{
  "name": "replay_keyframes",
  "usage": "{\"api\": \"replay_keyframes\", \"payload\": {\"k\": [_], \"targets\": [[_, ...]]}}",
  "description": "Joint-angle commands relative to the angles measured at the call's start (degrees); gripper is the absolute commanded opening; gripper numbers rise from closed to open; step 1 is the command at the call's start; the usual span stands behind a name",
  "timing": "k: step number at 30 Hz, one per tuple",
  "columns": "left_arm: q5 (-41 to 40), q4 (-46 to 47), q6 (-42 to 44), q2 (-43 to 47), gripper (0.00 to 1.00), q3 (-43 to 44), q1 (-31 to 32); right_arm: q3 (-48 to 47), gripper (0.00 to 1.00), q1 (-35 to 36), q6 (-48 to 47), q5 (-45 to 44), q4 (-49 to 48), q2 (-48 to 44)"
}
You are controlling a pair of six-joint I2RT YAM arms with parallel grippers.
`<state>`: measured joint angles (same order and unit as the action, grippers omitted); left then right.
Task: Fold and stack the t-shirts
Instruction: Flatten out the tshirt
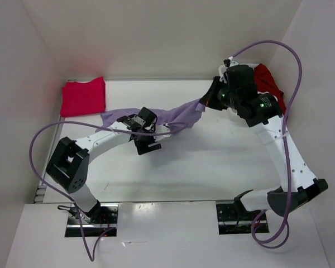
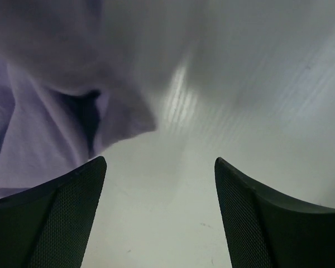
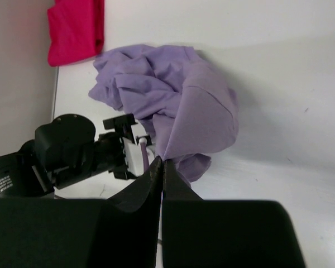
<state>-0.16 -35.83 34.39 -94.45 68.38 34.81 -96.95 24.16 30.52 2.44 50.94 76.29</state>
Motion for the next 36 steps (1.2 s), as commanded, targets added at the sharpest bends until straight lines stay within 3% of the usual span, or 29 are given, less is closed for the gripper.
{"api": "replay_keyframes", "payload": {"k": [1,5,9,12,13,14,15,18,26,27,36], "targets": [[-1.59,10.16,-3.36,-1.16,0.85,-0.87,0.34,-1.32,0.00,-0.17,-0.90,-1.29,2.76,-1.58],[-7.65,15.35,-7.31,-1.79,0.89,-0.10,0.35,-3.59,0.00,-0.17,-0.90,-1.29,4.43,-2.11],[-3.98,16.07,-6.80,0.59,0.91,-0.09,0.35,-11.57,0.00,-0.17,-3.44,-4.18,7.41,-0.54],[-3.44,14.65,-5.48,-1.78,0.91,1.84,0.35,-33.76,0.00,-0.17,-6.26,-6.56,15.30,8.58],[-3.44,14.04,-5.48,-3.44,0.91,2.37,0.35,-53.41,0.00,0.35,-7.05,-8.05,18.64,12.53],[-3.44,13.17,-5.48,-4.15,0.91,3.50,0.35,-60.66,0.00,3.06,-6.27,-11.72,21.02,18.48],[-3.44,13.16,-6.26,-4.77,0.91,4.21,-0.43,-67.69,0.00,4.13,-7.31,-11.75,18.96,19.76],[2.26,11.66,-7.32,-4.25,0.92,5.88,-1.23,-75.72,0.00,4.93,-8.20,-11.06,16.56,23.28],[12.98,8.68,-7.32,-7.31,0.92,5.27,-1.23,-74.53,0.00,5.46,-8.73,-8.23,15.95,23.65],[15.17,8.07,-7.32,-7.32,1.00,5.27,-1.23,-74.01,0.00,5.46,-8.73,-8.24,15.95,23.64],[31.34,7.88,-9.86,-12.41,1.00,13.26,4.04,-74.70,0.00,5.46,-8.73,-10.69,16.47,23.64]]}}
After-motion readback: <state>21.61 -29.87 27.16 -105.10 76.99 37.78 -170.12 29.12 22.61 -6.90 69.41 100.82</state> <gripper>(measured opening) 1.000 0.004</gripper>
